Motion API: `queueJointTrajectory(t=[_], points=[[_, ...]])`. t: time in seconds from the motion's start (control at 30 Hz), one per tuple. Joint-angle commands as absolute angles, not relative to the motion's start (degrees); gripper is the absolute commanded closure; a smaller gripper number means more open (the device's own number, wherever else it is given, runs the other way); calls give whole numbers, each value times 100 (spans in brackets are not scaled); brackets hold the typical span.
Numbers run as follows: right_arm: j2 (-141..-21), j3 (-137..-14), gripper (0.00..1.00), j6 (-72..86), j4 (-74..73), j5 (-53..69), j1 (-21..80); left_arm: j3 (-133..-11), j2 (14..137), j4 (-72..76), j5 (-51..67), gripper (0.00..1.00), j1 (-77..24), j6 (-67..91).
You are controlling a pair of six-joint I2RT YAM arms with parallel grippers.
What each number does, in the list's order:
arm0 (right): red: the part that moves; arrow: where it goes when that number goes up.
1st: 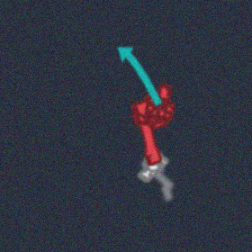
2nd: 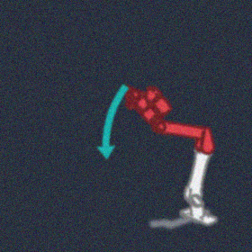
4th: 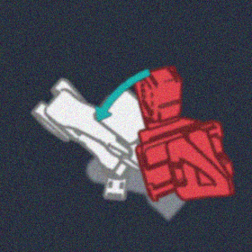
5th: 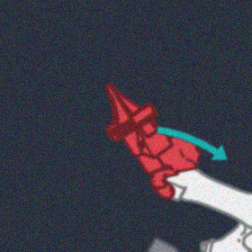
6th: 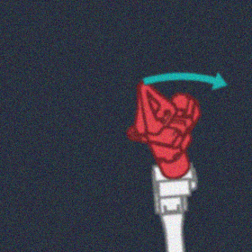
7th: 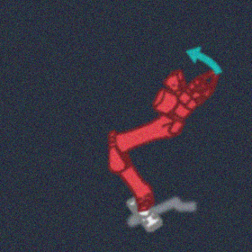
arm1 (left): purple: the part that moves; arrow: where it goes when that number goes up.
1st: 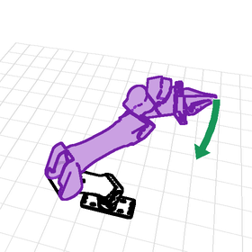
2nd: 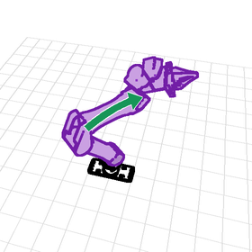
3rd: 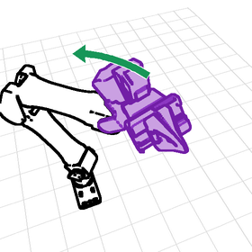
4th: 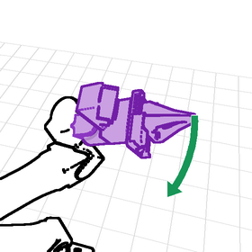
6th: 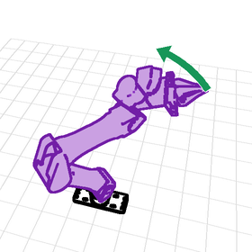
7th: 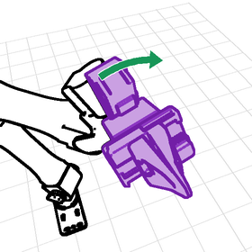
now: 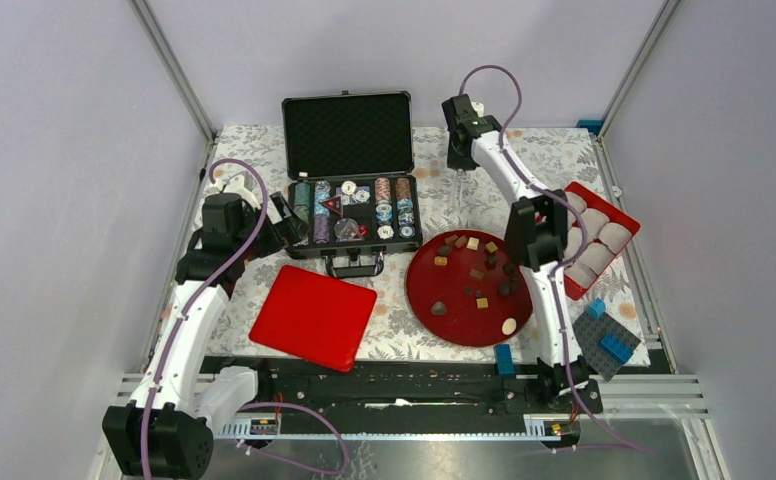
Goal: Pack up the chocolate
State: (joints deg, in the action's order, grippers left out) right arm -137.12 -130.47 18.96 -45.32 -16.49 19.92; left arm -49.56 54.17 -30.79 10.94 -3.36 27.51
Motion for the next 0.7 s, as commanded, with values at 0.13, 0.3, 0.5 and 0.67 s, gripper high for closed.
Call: queueJointTrajectory(t=[0.13,0.3,0.5,0.67], points=[[-9745,-8893,74,1942,-3843,-999,2484,-5133,5381,-2876,1514,1,-333,2708],[-8256,-7500,74,2168,-4126,-859,2621,-5191,5413,-2883,1437,1,-369,2708],[-6915,-6610,69,2243,-4872,-850,2682,-5096,5448,-2918,1219,1,-378,2728],[-6280,-6122,62,2378,-5438,-369,2681,-5098,5426,-2864,1061,1,-378,2864]])
